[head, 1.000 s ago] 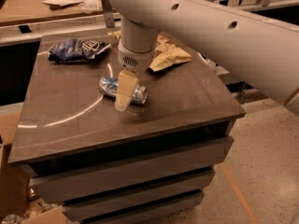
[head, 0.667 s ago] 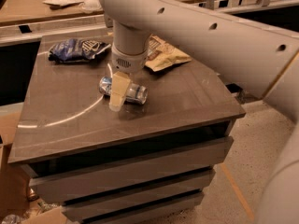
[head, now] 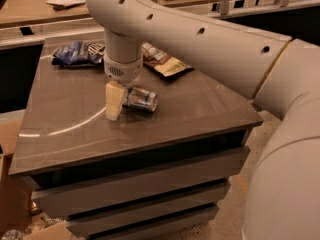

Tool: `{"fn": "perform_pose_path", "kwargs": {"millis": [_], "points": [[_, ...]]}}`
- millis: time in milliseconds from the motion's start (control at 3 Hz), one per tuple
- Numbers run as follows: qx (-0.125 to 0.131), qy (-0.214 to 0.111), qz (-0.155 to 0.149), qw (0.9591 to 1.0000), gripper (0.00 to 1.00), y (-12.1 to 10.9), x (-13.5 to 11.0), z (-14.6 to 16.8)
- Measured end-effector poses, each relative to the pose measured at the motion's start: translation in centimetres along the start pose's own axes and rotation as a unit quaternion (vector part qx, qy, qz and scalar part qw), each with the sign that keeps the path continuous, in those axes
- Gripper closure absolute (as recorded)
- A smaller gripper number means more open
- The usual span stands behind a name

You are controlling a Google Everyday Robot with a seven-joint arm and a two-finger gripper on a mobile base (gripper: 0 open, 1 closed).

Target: Place redbull can upright

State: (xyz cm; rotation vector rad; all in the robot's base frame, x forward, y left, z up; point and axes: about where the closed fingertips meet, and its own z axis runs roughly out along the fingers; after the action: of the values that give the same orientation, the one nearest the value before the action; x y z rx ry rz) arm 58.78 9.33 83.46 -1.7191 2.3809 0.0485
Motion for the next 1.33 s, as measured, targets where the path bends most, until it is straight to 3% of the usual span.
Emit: {"fn": "perform_pose_path", "kwargs": {"millis": [1000,1333], "points": [[-0.004,0.0,-0.009,1.0,0.88,0.4,-1.2,0.0],[0.0,-0.028,-0.026,0.9992,1.0,1.3,-0.8,-2.5]]}}
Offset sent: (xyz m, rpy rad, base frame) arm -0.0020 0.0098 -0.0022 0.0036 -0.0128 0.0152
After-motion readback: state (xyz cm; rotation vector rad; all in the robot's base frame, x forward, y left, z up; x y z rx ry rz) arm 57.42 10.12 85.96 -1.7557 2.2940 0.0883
